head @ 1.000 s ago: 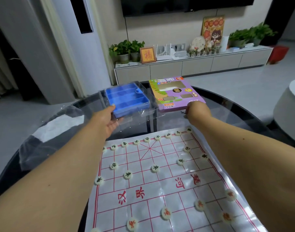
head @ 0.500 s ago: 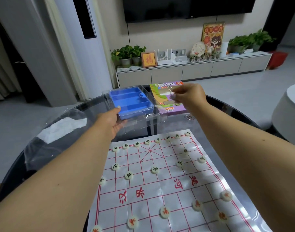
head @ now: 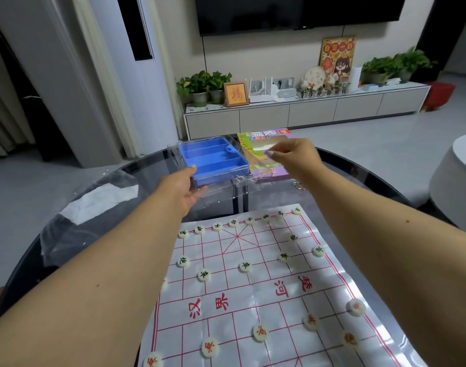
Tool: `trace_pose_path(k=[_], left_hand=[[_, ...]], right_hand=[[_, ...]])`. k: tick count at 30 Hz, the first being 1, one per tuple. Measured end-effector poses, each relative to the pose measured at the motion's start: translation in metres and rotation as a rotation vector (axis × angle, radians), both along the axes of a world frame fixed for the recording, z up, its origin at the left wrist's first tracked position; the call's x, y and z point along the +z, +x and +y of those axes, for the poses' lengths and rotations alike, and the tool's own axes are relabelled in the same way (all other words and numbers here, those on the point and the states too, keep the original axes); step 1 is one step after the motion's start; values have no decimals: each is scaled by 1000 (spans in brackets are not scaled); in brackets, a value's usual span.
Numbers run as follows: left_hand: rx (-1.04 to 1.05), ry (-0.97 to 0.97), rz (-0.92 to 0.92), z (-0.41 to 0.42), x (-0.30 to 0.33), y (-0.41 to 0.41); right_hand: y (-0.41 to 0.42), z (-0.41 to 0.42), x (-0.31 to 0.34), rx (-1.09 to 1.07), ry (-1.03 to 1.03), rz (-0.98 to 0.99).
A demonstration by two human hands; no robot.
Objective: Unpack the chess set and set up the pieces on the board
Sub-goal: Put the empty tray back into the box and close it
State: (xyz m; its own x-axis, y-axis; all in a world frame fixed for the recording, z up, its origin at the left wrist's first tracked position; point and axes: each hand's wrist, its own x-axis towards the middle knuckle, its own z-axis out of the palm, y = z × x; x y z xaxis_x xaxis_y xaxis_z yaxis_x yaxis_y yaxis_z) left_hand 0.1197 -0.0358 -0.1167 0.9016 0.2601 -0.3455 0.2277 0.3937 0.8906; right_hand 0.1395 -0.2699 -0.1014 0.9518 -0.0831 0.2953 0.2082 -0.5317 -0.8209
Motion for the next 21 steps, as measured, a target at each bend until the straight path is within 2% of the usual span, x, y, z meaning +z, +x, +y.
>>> trace_pose_path(k=[2,4,6,10,16,21], left_hand=[[0,-18,-2,-2,0,-1],[-1,-36,4,-5,-1,0],[2,-42,5,-7,-1,0],[1,-53,6,-9,-4,2],[-2,-48,17,-9,-8,3],[5,-56,22,-11,-8,-2]], right_hand=[[12,-26,-13,-222,-131,82],[17,-45,-28,-332,-340,249],[15,-50,-39,-319,-570,347],[11,-43,-47,-226,-758,479],[12,-32,-47,-189,-824,479],[10,-34,-49,-188,-830,377]])
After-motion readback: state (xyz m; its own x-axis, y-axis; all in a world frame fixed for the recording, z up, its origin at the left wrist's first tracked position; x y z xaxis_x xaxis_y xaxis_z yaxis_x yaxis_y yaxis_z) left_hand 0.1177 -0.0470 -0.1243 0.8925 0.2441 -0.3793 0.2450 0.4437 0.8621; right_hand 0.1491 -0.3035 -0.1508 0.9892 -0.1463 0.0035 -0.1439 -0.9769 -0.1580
